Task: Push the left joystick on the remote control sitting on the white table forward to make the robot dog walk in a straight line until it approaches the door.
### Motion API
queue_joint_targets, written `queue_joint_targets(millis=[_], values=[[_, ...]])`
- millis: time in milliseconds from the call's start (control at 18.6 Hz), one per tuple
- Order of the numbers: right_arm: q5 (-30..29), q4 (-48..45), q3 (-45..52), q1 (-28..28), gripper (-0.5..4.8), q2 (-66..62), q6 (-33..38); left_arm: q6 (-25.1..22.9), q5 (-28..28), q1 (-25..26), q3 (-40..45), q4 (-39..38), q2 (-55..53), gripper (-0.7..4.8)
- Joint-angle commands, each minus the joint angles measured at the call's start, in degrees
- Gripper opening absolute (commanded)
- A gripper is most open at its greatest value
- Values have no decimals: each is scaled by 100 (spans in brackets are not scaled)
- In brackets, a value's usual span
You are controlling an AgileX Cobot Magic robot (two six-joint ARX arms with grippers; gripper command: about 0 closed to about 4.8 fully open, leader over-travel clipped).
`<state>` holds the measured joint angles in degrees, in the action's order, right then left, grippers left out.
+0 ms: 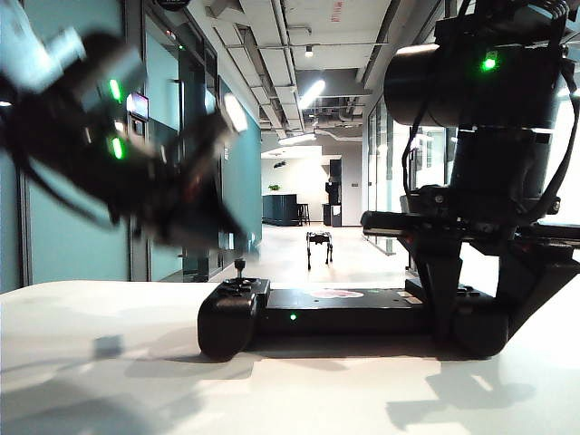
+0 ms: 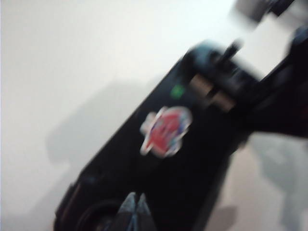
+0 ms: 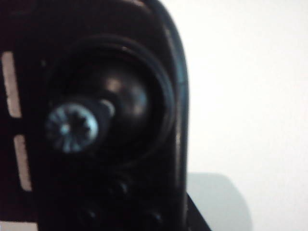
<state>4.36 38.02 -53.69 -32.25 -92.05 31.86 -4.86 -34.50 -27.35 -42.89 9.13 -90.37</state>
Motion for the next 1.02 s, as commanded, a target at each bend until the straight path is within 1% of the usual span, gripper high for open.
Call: queue_joint_targets(millis=[54, 108, 161, 269, 323, 377, 484, 538, 592, 646, 807, 915, 1023], values=[[-151, 83, 22, -7, 147, -24, -22, 328, 48, -2, -13, -383, 728, -5], [-151, 83, 22, -7, 147, -24, -22, 466, 212, -2, -13, -588, 1043, -5], [-151, 83, 22, -7, 147, -24, -22, 636, 501, -2, -17, -822, 1377, -5], [-151, 74, 22, -7, 148, -24, -33, 859, 1244, -2, -44, -1274, 1998, -5], [-151, 72, 22, -7, 148, -24, -42, 876, 1797, -2, -103, -1674, 2490, -5], [-151, 79, 22, -4, 148, -24, -42, 876, 2031, -2, -188, -2004, 2848, -5], [-153, 76, 20, -4, 149, -24, -61, 874, 2262, -2, -372, -2505, 3407, -5], [-153, 74, 20, -4, 194, -24, -61, 874, 2317, -2, -494, -2747, 3687, -5], [-153, 74, 17, -4, 285, -22, -101, 876, 2317, -2, -614, -2949, 3954, -5], [-153, 76, 17, -4, 315, -20, -192, 876, 2323, -2, -706, -3102, 4153, -5], [-146, 256, -68, -4, 315, 11, -238, 916, 2339, -2, -796, -3421, 4640, -5], [26, 649, -308, -7, 315, 22, -387, 1259, 2470, -2, -796, -3657, 4964, -5], [111, 988, -546, -7, 315, 96, -557, 1237, 2610, -2, -796, -3864, 5228, -5]])
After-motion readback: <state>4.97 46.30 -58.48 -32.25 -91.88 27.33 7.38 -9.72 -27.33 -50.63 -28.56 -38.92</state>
